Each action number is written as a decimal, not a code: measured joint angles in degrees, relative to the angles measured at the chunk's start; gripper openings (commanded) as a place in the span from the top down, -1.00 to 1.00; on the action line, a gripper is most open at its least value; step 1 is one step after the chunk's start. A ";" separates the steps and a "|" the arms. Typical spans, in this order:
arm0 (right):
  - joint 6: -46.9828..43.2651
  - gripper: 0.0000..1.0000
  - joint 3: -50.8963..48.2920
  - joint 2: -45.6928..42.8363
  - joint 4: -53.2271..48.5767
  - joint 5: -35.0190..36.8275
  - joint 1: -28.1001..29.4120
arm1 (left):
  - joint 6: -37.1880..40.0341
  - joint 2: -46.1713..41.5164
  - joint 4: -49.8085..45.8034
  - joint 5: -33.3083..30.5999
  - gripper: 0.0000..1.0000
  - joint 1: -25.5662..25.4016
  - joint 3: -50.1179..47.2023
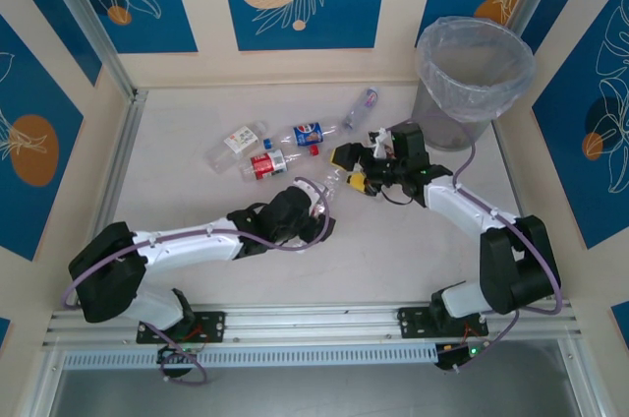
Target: Put the plastic bottles in the bin
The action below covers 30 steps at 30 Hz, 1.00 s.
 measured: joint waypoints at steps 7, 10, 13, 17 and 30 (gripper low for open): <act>-0.28 -0.83 1.40 1.79 -0.02 -2.08 1.03 | 0.02 0.00 0.22 0.17 -0.31 0.00 0.02; -0.52 -0.75 1.49 2.23 -0.09 -2.45 1.60 | 0.00 0.00 0.22 0.17 -0.31 0.00 0.02; -1.01 -0.62 1.49 2.34 -0.07 -2.93 1.79 | 0.00 0.00 0.20 0.22 -0.31 -0.02 0.09; -1.70 -0.43 1.51 2.40 -0.04 -3.56 1.84 | -0.02 0.00 0.17 0.57 -0.32 -0.11 0.46; -3.50 -0.04 2.45 2.27 -1.31 -4.24 1.62 | -0.24 -0.63 0.09 0.81 -0.41 -0.22 0.46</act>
